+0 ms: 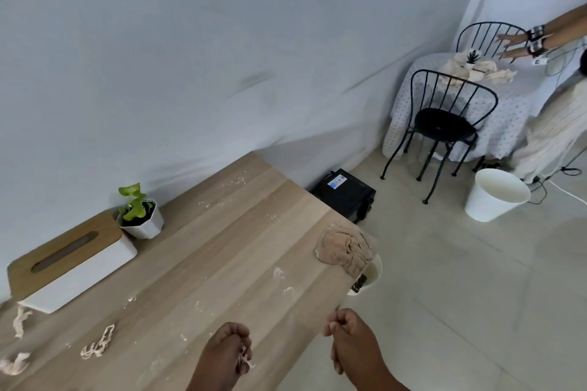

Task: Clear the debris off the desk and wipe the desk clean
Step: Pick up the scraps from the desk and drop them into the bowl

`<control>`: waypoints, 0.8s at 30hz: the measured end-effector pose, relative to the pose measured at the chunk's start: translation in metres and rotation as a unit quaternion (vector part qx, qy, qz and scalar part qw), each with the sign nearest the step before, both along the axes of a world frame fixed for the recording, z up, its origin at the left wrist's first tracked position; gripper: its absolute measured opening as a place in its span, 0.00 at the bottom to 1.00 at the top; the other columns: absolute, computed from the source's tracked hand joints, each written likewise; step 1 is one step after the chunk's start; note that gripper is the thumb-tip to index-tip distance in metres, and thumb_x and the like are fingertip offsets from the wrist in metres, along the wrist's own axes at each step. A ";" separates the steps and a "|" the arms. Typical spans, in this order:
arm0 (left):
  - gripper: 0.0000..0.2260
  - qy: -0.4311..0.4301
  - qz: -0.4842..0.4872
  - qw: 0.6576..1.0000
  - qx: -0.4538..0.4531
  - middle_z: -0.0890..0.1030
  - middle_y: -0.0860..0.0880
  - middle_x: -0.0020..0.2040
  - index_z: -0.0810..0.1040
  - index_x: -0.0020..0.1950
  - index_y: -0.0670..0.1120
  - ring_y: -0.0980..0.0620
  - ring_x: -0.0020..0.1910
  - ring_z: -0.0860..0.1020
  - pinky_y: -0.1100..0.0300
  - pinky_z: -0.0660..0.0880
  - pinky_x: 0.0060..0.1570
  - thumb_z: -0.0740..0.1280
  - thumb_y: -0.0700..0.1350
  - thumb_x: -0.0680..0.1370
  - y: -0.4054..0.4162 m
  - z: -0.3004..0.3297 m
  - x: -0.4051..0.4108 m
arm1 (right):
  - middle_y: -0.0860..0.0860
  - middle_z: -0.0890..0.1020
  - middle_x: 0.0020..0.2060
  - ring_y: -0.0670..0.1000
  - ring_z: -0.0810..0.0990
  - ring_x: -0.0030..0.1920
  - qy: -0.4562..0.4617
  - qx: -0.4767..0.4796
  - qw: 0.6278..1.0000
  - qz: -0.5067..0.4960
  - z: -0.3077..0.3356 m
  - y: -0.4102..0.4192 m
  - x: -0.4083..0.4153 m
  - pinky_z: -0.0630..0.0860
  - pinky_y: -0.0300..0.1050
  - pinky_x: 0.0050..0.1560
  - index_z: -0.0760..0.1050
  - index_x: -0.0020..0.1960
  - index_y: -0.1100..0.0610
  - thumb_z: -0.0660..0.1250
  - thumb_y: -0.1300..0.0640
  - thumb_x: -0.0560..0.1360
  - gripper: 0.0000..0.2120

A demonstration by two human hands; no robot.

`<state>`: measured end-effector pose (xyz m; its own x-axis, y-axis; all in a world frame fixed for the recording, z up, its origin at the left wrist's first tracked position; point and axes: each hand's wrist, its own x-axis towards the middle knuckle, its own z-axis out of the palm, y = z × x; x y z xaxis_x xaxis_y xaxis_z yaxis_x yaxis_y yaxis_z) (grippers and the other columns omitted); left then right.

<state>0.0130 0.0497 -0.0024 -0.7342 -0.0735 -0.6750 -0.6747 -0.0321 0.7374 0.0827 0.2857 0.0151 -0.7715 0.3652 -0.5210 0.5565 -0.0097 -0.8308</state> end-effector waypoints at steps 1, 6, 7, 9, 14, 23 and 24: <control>0.14 -0.006 0.002 1.000 0.006 0.73 0.41 0.27 0.73 0.44 0.35 0.50 0.21 0.68 0.67 0.61 0.23 0.50 0.24 0.76 0.013 0.003 0.001 | 0.55 0.84 0.39 0.53 0.73 0.23 0.004 -0.008 1.000 -0.004 0.000 0.009 0.000 0.67 0.41 0.21 0.76 0.50 0.59 0.61 0.64 0.82 0.06; 0.12 -0.014 -0.021 0.999 0.025 0.73 0.42 0.28 0.73 0.43 0.37 0.52 0.20 0.67 0.68 0.60 0.25 0.52 0.28 0.78 0.079 0.017 0.003 | 0.53 0.83 0.37 0.52 0.73 0.24 0.004 -0.035 0.999 -0.035 0.001 0.059 -0.001 0.66 0.41 0.22 0.76 0.48 0.59 0.62 0.57 0.84 0.08; 0.12 -0.009 -0.030 0.999 0.025 0.73 0.42 0.28 0.73 0.43 0.37 0.52 0.20 0.67 0.69 0.60 0.24 0.52 0.29 0.79 0.091 0.019 0.003 | 0.53 0.83 0.37 0.52 0.72 0.24 0.007 -0.041 0.998 -0.038 0.002 0.068 -0.002 0.66 0.41 0.23 0.76 0.48 0.59 0.62 0.56 0.84 0.09; 0.12 0.004 -0.046 0.999 0.020 0.74 0.43 0.29 0.74 0.44 0.37 0.51 0.21 0.68 0.69 0.60 0.23 0.54 0.30 0.80 0.119 0.022 0.004 | 0.52 0.82 0.35 0.51 0.72 0.24 0.012 -0.060 0.997 -0.046 0.000 0.089 0.000 0.65 0.41 0.23 0.76 0.47 0.60 0.61 0.55 0.84 0.11; 0.09 0.023 -0.087 0.996 0.014 0.76 0.44 0.32 0.77 0.46 0.38 0.50 0.24 0.69 0.65 0.61 0.24 0.59 0.36 0.82 0.185 0.025 0.005 | 0.53 0.81 0.35 0.50 0.69 0.23 0.013 -0.100 0.992 -0.080 -0.006 0.140 0.002 0.63 0.39 0.23 0.77 0.47 0.59 0.60 0.58 0.83 0.10; 0.08 0.007 -0.164 0.986 0.038 0.79 0.46 0.36 0.81 0.44 0.45 0.52 0.28 0.74 0.61 0.66 0.25 0.64 0.41 0.81 0.277 0.016 -0.005 | 0.53 0.80 0.34 0.51 0.69 0.25 0.027 -0.117 0.985 -0.123 -0.017 0.217 0.010 0.64 0.41 0.24 0.76 0.44 0.58 0.61 0.54 0.83 0.12; 0.07 0.004 -0.170 0.985 0.033 0.79 0.46 0.36 0.81 0.45 0.45 0.52 0.29 0.74 0.61 0.67 0.26 0.64 0.41 0.81 0.285 0.013 -0.007 | 0.52 0.81 0.35 0.50 0.69 0.25 0.027 -0.118 0.984 -0.130 -0.020 0.224 0.011 0.64 0.41 0.24 0.76 0.45 0.58 0.61 0.54 0.83 0.11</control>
